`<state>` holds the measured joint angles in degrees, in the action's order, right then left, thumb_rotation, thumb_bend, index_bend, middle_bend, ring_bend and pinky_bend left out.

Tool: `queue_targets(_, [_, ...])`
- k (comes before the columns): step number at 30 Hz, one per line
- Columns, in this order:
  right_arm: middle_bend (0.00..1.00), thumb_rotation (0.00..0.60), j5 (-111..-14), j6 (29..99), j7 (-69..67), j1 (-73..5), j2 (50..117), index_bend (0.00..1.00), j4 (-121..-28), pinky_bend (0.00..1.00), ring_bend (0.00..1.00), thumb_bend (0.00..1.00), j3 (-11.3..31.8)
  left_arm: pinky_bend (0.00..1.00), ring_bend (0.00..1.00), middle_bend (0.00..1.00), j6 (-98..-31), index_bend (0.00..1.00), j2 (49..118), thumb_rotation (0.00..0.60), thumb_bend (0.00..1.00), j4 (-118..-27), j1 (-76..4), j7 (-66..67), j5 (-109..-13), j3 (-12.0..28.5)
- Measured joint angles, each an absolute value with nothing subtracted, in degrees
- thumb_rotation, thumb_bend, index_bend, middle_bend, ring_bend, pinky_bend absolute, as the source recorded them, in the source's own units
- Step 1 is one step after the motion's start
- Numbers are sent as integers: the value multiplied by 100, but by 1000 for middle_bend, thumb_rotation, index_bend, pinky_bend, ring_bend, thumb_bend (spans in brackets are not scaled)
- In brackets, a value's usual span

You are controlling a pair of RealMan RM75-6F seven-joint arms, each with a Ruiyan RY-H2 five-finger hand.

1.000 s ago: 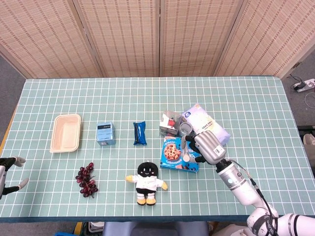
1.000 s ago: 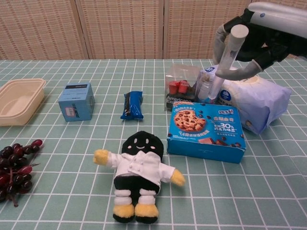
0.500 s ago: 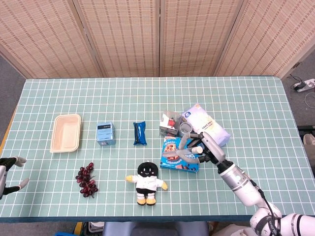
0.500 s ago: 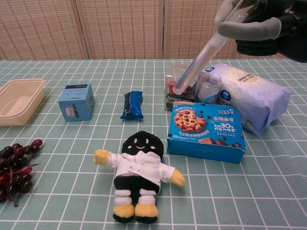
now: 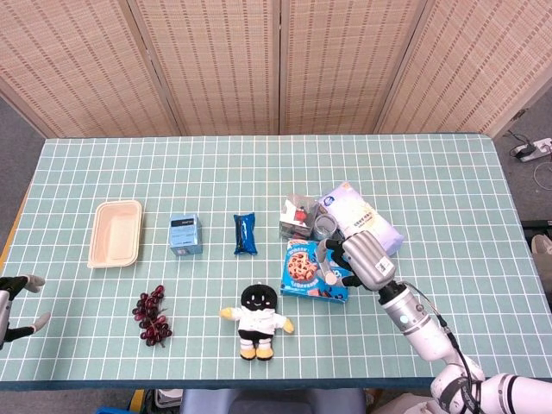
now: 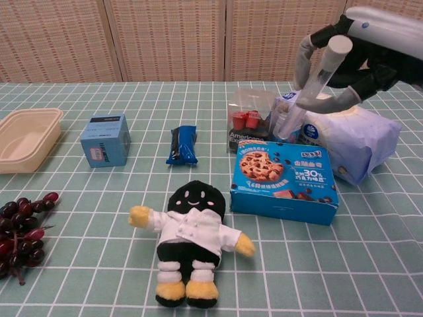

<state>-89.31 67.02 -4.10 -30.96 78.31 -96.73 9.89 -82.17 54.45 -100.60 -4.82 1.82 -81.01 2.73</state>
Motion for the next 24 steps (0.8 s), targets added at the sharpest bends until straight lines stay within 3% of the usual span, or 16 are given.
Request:
queue_targets(6, [1000, 600, -8862, 6744, 149, -3095, 7902, 771, -9683, 1000, 1000, 428, 981, 441, 340, 444, -8221, 464, 5444, 600, 188, -10072, -482, 205, -8114, 267])
queue_targets(16, [1000, 600, -8396, 6939, -2639, -3058, 8024, 771, -9733, 1000, 1000, 428, 1267, 441, 340, 444, -8194, 464, 5458, 600, 188, -10049, -497, 210, -8118, 262])
queue_targets(24, [1000, 600, -7740, 7202, -3002, -3011, 8339, 771, -9524, 1000, 1000, 428, 1727, 441, 340, 444, -8191, 465, 5454, 600, 188, -10052, -498, 206, -8110, 264])
